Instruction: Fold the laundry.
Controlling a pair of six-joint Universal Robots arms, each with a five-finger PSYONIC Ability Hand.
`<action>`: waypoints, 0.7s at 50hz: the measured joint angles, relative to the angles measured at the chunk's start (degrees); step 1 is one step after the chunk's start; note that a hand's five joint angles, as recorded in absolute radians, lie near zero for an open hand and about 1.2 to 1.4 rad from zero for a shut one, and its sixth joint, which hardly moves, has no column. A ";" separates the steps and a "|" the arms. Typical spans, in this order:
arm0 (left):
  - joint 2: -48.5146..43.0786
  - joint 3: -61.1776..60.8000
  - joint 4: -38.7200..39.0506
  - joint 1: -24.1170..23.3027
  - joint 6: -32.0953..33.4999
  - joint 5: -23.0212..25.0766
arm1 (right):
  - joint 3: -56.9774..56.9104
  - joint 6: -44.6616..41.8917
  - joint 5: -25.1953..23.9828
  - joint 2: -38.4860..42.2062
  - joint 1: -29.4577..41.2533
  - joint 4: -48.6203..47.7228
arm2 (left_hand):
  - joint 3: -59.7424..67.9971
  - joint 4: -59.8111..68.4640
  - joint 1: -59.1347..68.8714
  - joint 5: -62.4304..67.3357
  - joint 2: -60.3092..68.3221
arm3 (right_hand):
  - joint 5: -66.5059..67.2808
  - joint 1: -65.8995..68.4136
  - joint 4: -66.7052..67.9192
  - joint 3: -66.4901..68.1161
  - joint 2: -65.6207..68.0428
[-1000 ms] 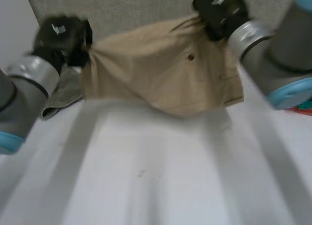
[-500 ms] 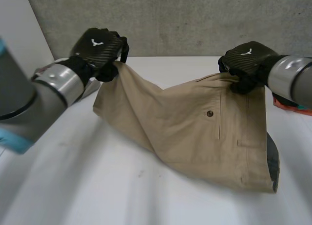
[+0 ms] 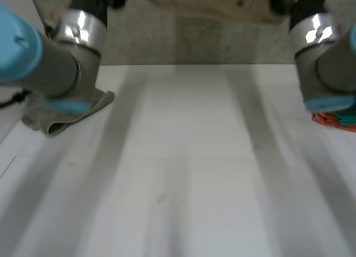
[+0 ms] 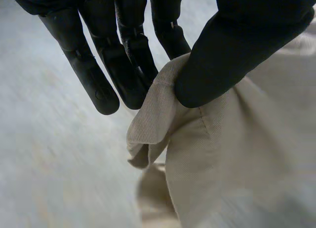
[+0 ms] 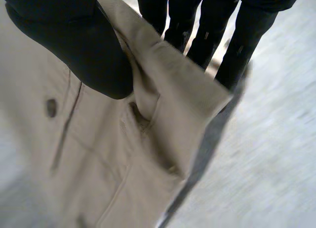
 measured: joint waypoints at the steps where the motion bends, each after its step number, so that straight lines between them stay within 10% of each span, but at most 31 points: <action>1: -0.04 -0.80 -0.17 -0.01 0.08 0.01 | 0.20 -0.07 -0.17 0.41 0.06 0.67 | 0.00 0.00 0.00 0.00 0.00 | 0.00 0.00 0.00 0.00 0.00; 15: -1.60 -28.85 -12.59 -0.88 12.83 -0.18 | 12.66 -12.95 -0.70 10.27 1.17 24.95 | -10.95 -11.18 -7.15 -9.82 -11.55 | 0.00 0.00 0.00 0.11 0.00; 22: 6.07 -35.53 -20.12 -1.36 16.16 -0.56 | 20.46 -15.49 -0.80 5.68 1.08 28.79 | -40.57 -41.18 -37.24 -40.26 -40.54 | -22.70 -17.75 -24.62 -24.02 -23.96; 35: 17.48 -37.83 -25.17 -0.59 9.19 -0.40 | 30.32 -13.56 -0.70 -7.81 0.66 26.85 | -44.19 -45.05 -38.66 -43.92 -44.17 | -37.99 -31.63 -38.87 -37.81 -36.89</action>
